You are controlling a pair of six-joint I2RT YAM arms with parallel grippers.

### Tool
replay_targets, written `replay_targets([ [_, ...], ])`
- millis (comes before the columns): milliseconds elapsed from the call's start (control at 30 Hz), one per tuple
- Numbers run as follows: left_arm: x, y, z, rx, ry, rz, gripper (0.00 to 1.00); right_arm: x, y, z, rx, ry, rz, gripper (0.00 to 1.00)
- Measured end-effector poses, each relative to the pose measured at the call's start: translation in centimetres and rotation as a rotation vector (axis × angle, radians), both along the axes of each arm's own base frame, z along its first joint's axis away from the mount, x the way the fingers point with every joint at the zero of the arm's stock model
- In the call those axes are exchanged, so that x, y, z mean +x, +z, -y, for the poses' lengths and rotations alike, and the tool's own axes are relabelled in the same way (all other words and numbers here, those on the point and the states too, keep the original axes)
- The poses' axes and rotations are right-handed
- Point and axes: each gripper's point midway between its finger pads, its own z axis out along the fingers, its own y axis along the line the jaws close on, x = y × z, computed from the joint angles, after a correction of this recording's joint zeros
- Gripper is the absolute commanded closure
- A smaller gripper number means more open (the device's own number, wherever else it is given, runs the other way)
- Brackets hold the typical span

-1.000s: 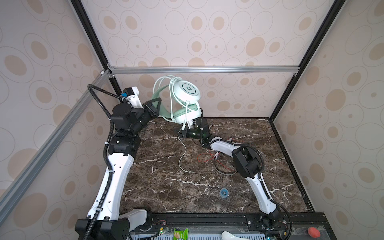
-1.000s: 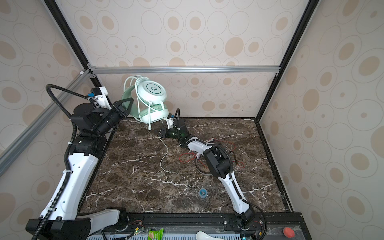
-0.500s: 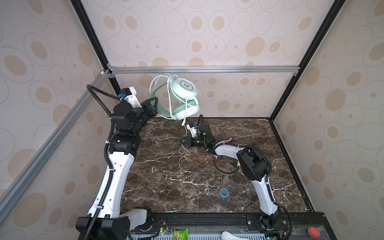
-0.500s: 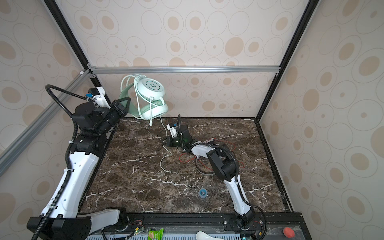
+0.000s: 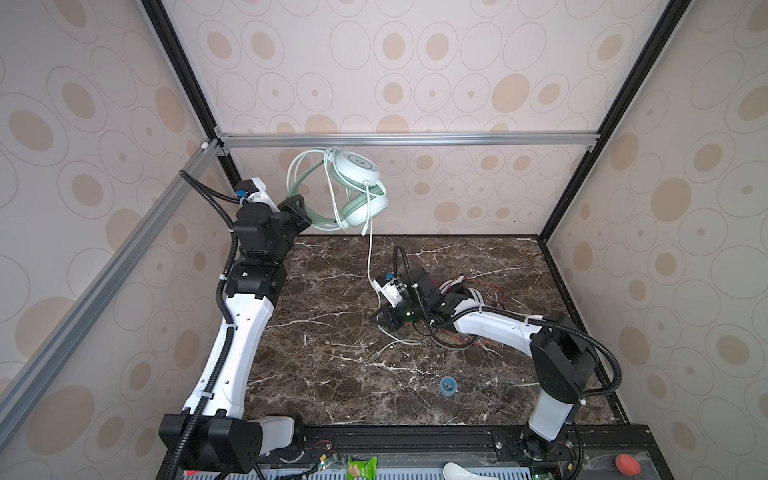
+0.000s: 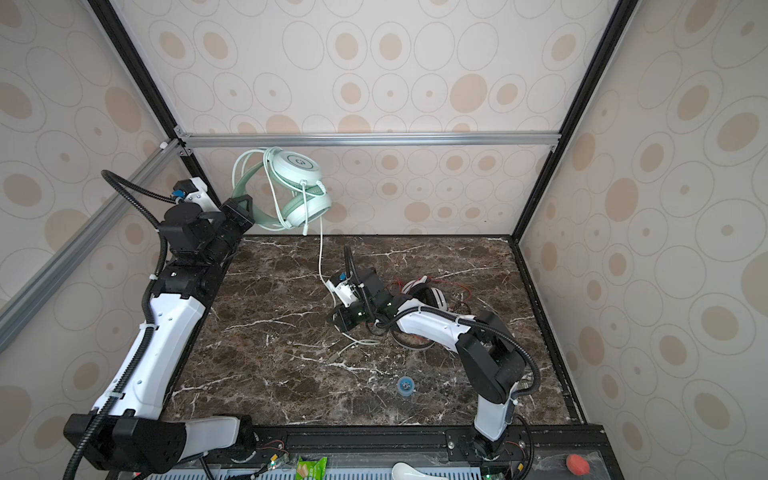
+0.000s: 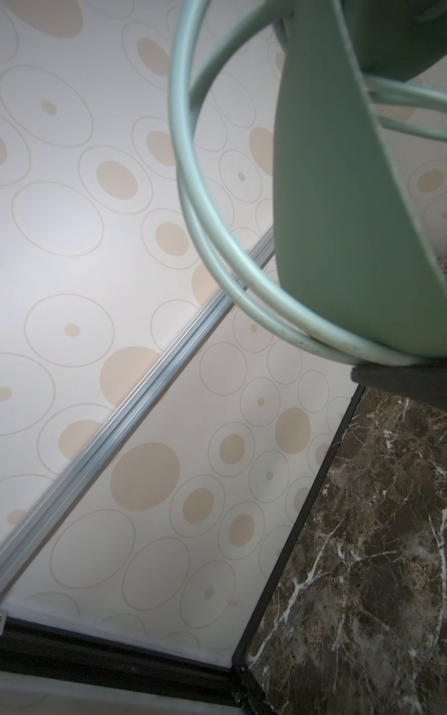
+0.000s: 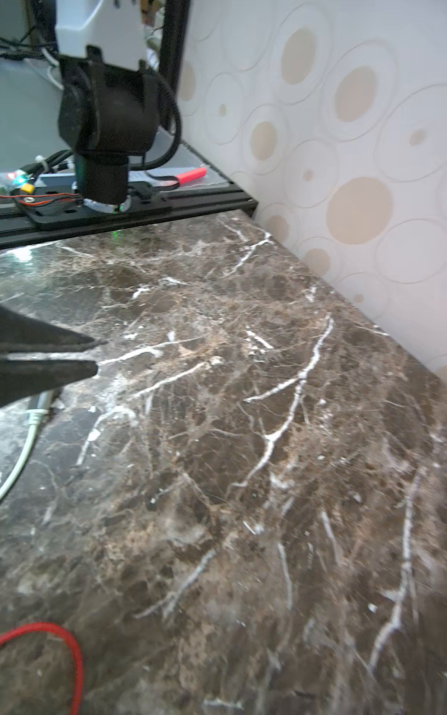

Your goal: Wrap the headphones

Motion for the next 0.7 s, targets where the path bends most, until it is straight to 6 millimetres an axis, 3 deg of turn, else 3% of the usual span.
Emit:
replay_targets([
  [167,1.5,-2.1,-0.1,0.003,0.008,-0.047,1.00,-2.4,-1.5,-0.1,-0.094,0.065,0.011,1.00],
  [500,3.3,-5.2,-1.6,0.048,0.100,-0.118,1.00,-4.3,-0.4,-1.2,-0.190,0.142,0.133,1.00],
  [700,3.9,-7.9,-2.3,0.112,0.135,-0.185,1.00,-4.9,-0.1,-0.4,-0.243,0.141,0.173,1.00],
])
